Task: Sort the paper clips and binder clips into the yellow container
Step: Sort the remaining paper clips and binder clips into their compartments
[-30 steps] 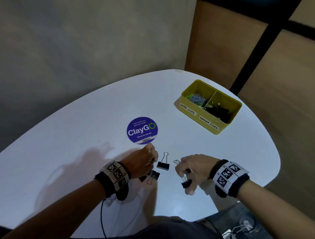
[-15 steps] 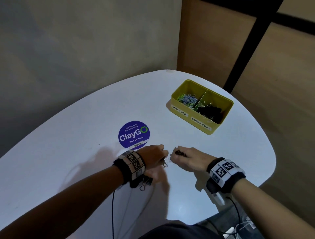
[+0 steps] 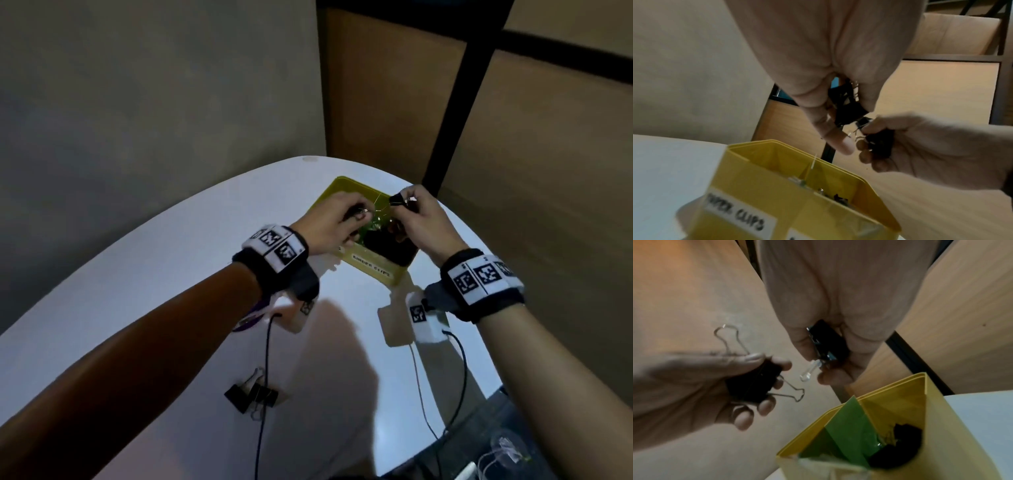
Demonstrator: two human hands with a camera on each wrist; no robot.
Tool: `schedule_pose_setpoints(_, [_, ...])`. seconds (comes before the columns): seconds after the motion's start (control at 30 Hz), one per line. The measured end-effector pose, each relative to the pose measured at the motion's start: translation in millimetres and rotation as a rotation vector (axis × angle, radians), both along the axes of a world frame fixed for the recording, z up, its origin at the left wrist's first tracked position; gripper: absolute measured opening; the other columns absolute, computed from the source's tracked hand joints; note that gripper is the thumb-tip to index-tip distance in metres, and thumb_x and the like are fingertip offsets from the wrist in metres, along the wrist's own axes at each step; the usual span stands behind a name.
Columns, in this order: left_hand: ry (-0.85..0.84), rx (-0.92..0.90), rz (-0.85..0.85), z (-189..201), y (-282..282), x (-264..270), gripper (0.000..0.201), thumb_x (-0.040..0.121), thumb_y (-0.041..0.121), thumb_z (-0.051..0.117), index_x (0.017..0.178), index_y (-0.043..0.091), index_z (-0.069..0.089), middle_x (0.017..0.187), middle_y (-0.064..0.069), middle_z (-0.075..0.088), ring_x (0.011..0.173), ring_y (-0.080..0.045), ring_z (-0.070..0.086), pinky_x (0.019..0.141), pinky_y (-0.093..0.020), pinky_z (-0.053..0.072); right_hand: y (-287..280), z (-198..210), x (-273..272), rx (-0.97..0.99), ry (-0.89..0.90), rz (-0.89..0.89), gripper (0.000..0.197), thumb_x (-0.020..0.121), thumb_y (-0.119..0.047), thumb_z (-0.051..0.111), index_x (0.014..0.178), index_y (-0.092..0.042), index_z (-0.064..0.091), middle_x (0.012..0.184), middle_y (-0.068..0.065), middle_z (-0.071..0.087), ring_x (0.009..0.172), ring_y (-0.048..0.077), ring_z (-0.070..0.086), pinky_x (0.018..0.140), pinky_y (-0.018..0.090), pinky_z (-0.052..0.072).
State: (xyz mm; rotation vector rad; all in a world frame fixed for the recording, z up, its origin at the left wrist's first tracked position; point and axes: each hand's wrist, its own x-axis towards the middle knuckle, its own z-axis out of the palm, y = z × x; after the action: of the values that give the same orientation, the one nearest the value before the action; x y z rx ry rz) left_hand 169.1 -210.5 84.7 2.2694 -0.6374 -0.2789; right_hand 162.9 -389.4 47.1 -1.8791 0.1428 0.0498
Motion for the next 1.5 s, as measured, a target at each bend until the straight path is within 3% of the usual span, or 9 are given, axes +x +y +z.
schedule_pose_setpoints(0.27, [-0.068, 0.295, 0.004, -33.3, -59.3, 42.8, 0.031, 0.086, 0.023, 0.063, 0.116, 0.013, 0.058, 0.119, -0.009, 0.061, 0.109, -0.025, 0.056, 0.092, -0.033, 0.046, -19.5, -12.8, 24.6, -0.401, 0.173, 0.084, 0.054, 0.088, -0.013, 0.056, 0.138, -0.020, 0.039, 0.131, 0.015, 0.054, 0.118, 0.032, 0.053, 0.084, 0.031, 0.043])
schedule_pose_setpoints(0.67, [-0.071, 0.228, 0.032, -32.9, -25.1, 17.0, 0.047, 0.086, 0.027, 0.064, 0.130, 0.023, 0.046, 0.135, -0.007, 0.045, 0.123, -0.022, 0.044, 0.101, -0.033, 0.038, -1.4, -16.9, -20.1, -0.346, -0.087, -0.011, 0.050, 0.083, 0.002, 0.052, 0.129, -0.017, 0.052, 0.134, 0.011, 0.049, 0.127, 0.026, 0.045, 0.108, 0.031, 0.035])
schedule_pose_setpoints(0.83, [-0.039, 0.218, 0.015, -37.9, 25.2, -30.5, 0.036, 0.088, 0.027, 0.062, 0.122, 0.020, 0.053, 0.127, -0.005, 0.048, 0.116, -0.019, 0.047, 0.091, -0.026, 0.040, 21.2, -23.7, -64.5, -0.326, -0.205, 0.000, 0.036, 0.085, -0.003, 0.060, 0.118, -0.018, 0.060, 0.122, 0.004, 0.055, 0.111, 0.016, 0.054, 0.097, 0.027, 0.044])
schedule_pose_setpoints(1.03, [-0.001, 0.139, 0.065, -76.5, 105.8, -111.4, 0.033, 0.088, 0.024, 0.059, 0.121, 0.020, 0.054, 0.123, -0.001, 0.047, 0.108, -0.007, 0.046, 0.091, -0.006, 0.035, 43.1, -42.3, -141.1, 0.063, 0.018, 0.226, 0.016, 0.090, -0.010, 0.063, 0.098, -0.022, 0.070, 0.085, 0.003, 0.074, 0.082, 0.013, 0.071, 0.073, 0.014, 0.052])
schedule_pose_setpoints(1.17, [-0.026, 0.185, 0.132, -124.5, 160.5, -170.7, 0.055, 0.075, 0.055, 0.055, 0.124, 0.031, 0.052, 0.137, -0.006, 0.047, 0.132, -0.018, 0.036, 0.108, -0.039, 0.035, 28.6, -74.0, -194.3, 0.149, 0.051, -0.160, 0.009, 0.089, -0.010, 0.063, 0.088, -0.015, 0.071, 0.073, 0.005, 0.073, 0.061, 0.008, 0.068, 0.054, 0.016, 0.052])
schedule_pose_setpoints(1.27, [-0.012, 0.439, 0.120, -143.9, 173.4, -198.5, 0.065, 0.069, 0.067, 0.044, 0.128, 0.051, 0.024, 0.153, -0.005, 0.021, 0.143, -0.025, 0.014, 0.111, -0.053, 0.023, 0.2, -110.4, -232.8, -0.094, 0.125, -0.537, 0.023, 0.089, -0.031, 0.063, 0.073, -0.016, 0.070, 0.073, 0.014, 0.070, 0.073, 0.022, 0.068, 0.066, 0.025, 0.053])
schedule_pose_setpoints(1.33, [-0.001, 0.599, 0.040, -154.5, 171.4, -210.6, 0.066, 0.075, 0.064, 0.040, 0.134, 0.051, 0.013, 0.156, -0.003, 0.002, 0.145, -0.024, -0.002, 0.112, -0.059, 0.010, -15.5, -133.4, -254.8, -0.251, 0.241, -0.730, 0.031, 0.090, -0.035, 0.060, 0.074, -0.010, 0.070, 0.081, 0.021, 0.068, 0.087, 0.037, 0.063, 0.085, 0.038, 0.050])
schedule_pose_setpoints(1.4, [-0.023, 0.639, 0.020, -163.7, 161.8, -214.9, 0.058, 0.087, 0.047, 0.042, 0.140, 0.043, 0.017, 0.157, -0.003, -0.001, 0.145, -0.024, -0.004, 0.111, -0.062, 0.010, -33.2, -162.5, -270.1, -0.329, 0.405, -0.833, 0.040, 0.093, -0.033, 0.056, 0.082, 0.004, 0.070, 0.091, 0.029, 0.067, 0.083, 0.039, 0.059, 0.088, 0.045, 0.047])
schedule_pose_setpoints(1.5, [-0.001, 0.594, 0.103, -169.5, 143.0, -213.4, 0.046, 0.095, 0.025, 0.039, 0.139, 0.036, 0.029, 0.157, -0.003, 0.004, 0.145, -0.023, -0.003, 0.108, -0.063, 0.012, -60.2, -224.2, -280.3, -0.399, 0.817, -0.584, 0.051, 0.092, -0.044, 0.052, 0.096, 0.003, 0.071, 0.104, 0.027, 0.067, 0.084, 0.034, 0.063, 0.088, 0.043, 0.052])
